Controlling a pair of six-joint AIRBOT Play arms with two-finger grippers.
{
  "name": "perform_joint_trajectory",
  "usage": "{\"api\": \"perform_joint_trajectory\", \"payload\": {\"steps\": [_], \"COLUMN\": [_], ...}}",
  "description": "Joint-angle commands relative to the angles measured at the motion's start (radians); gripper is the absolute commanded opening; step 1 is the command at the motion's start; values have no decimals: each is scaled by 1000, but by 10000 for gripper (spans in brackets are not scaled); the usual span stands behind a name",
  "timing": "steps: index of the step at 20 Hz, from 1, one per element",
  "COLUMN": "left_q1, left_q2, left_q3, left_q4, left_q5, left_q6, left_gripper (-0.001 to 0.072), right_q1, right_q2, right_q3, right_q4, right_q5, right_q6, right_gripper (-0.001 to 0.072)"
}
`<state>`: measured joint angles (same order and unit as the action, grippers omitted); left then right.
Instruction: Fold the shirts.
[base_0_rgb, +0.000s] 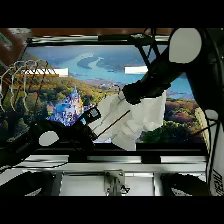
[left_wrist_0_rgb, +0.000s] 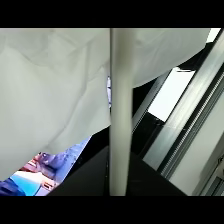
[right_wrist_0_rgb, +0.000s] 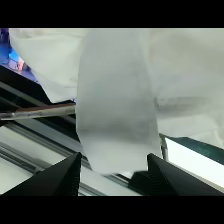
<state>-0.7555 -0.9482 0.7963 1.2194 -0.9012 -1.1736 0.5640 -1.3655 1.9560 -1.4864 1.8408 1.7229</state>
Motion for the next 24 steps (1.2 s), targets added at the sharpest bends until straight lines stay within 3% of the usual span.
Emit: {"api": "perform_joint_trajectory", "payload": {"steps": [1,3,5,7,10,12,13,24], "left_q1": [9,9,9,9,13,35,47,114], "left_q2": [1,1,1,1,0,-2,-2,-14], "left_q3": [1,11,42,80,115,115,115,115], "left_q4": [23,22,23,38,99,108,109,108], "left_q5": [0,-43,-105,-125,-145,-178,-190,-204], "left_q6": [4,39,85,119,134,142,154,201], "left_gripper": [51,51,51,51,51,51,51,51], "right_q1": [-37,-175,-420,-630,-710,-686,-664,-510], "right_q2": [85,155,173,138,53,-4,-30,-214], "right_q3": [1,1,1,-1,-1,-1,-1,-1], "right_q4": [-131,-216,-179,-37,216,297,303,358], "right_q5": [16,2,-39,-92,-66,-16,-6,4], "right_q6": [-27,-63,-156,-414,-963,-1202,-1275,-1367], "right_gripper": [560,578,573,541,541,540,461,464]}}
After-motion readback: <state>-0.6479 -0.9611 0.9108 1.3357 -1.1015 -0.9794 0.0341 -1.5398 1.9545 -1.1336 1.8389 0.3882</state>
